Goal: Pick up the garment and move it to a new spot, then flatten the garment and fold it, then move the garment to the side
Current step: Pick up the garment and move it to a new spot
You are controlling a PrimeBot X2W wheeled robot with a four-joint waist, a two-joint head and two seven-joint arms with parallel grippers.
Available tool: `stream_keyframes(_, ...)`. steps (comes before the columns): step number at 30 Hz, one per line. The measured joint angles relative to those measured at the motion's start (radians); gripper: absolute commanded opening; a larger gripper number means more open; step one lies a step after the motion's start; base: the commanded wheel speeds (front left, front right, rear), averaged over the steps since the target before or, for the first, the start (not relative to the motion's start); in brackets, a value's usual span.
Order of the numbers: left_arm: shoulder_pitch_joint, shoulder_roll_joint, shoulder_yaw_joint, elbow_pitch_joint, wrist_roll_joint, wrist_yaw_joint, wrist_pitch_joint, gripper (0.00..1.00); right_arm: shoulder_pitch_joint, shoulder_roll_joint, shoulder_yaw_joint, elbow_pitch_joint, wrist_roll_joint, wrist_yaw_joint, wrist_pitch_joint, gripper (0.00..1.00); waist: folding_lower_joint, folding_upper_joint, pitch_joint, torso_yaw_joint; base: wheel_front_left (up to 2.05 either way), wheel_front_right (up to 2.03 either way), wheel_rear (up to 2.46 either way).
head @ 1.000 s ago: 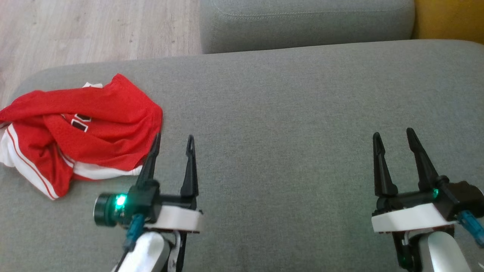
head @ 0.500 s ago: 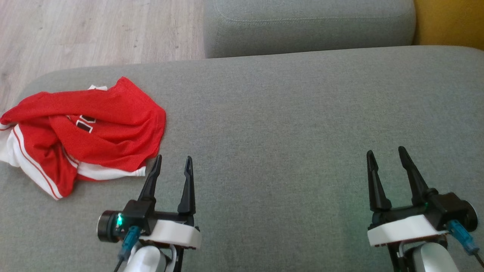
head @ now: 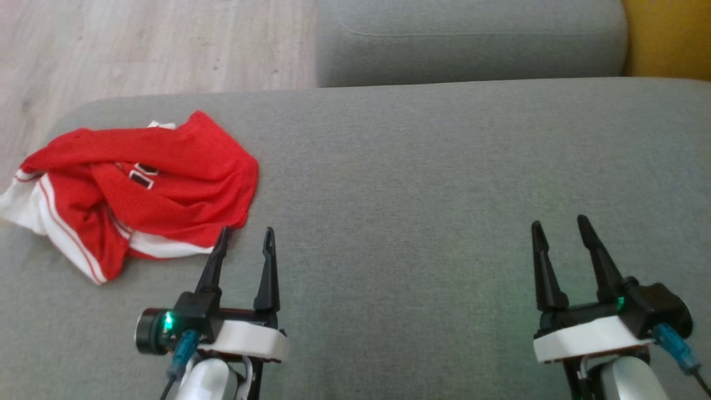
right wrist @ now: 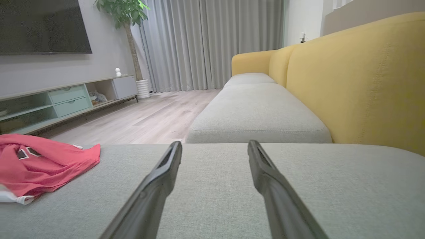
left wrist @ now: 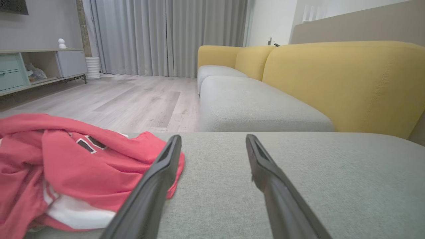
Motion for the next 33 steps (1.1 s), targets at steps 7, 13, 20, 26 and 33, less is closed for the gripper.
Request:
stream_keyframes(7, 0.0, -0.002, 0.029, 0.007, 0.01, 0.002, 0.0, 1.0, 0.0, 0.0, 0.027, -0.01, 0.007, 0.0, 0.0, 1.0, 0.0, 0.0, -0.003, 0.058, 0.0, 0.0, 0.0)
stream_keyframes(13, 0.006, -0.002, 0.035, 0.006, 0.01, 0.009, 0.0, 1.0, 0.001, 0.0, 0.047, -0.019, 0.016, 0.0, 0.0, 1.0, 0.0, 0.0, -0.008, 0.129, 0.0, 0.0, 0.0)
stream_keyframes(20, 0.024, -0.002, 0.047, -0.002, 0.01, 0.018, 0.0, 1.0, 0.019, -0.001, 0.083, -0.024, 0.026, 0.0, 0.0, 1.0, 0.0, 0.0, -0.017, 0.229, 0.0, 0.0, 0.0)
stream_keyframes(26, 0.028, -0.002, 0.058, -0.007, 0.02, 0.017, 0.0, 1.0, 0.024, -0.001, 0.124, -0.024, 0.044, 0.0, 0.0, 1.0, 0.0, 0.0, -0.024, 0.312, 0.0, 0.0, 0.0)
stream_keyframes(33, 0.044, -0.002, 0.076, -0.012, 0.037, 0.009, 0.0, 1.0, 0.024, -0.001, 0.166, -0.024, 0.05, 0.0, 0.0, 1.0, 0.0, 0.0, -0.025, 0.358, 0.0, 0.0, 0.0)
